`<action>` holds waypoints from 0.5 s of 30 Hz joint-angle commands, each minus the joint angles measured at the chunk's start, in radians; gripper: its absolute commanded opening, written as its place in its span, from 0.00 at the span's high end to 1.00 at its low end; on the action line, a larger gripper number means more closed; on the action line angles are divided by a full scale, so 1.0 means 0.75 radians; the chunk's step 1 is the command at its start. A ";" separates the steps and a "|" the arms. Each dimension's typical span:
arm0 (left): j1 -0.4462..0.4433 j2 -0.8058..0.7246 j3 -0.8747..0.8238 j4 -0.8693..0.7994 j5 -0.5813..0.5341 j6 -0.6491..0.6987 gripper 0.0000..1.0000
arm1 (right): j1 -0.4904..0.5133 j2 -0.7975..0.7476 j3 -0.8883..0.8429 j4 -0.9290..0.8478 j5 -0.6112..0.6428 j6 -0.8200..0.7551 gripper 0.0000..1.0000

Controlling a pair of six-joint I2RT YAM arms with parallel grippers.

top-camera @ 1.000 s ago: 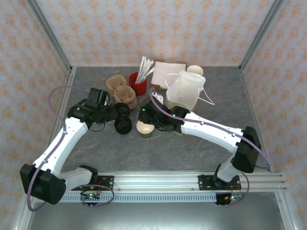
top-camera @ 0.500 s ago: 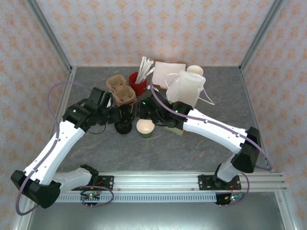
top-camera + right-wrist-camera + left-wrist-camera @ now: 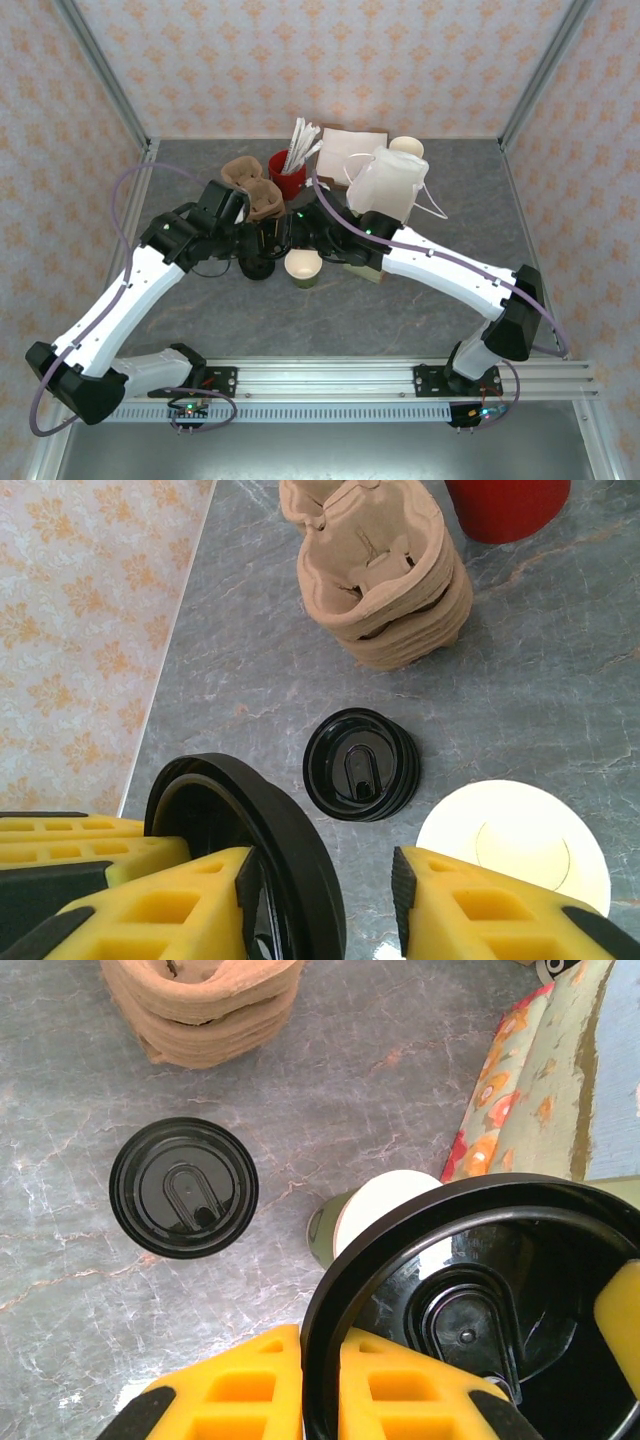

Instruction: Pack the takeout coffee

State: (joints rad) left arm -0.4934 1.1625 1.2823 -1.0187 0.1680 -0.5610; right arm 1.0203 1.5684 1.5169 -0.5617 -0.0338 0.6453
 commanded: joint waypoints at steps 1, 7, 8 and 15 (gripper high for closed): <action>-0.015 0.008 0.049 -0.020 -0.044 -0.027 0.87 | -0.003 -0.032 0.036 -0.034 -0.004 -0.026 0.65; -0.025 0.012 0.061 -0.020 -0.045 -0.032 0.87 | -0.003 -0.029 0.037 -0.051 -0.006 -0.029 0.71; -0.023 0.014 0.064 -0.019 -0.044 -0.031 0.87 | -0.002 -0.027 0.035 -0.049 -0.007 -0.027 0.71; -0.028 0.021 0.074 -0.020 -0.044 -0.030 0.87 | -0.004 -0.008 0.050 -0.064 -0.009 -0.031 0.74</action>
State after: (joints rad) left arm -0.5045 1.1717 1.3064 -1.0218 0.1562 -0.5758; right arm 1.0203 1.5684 1.5188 -0.5755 -0.0448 0.6350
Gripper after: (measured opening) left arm 0.129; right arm 0.271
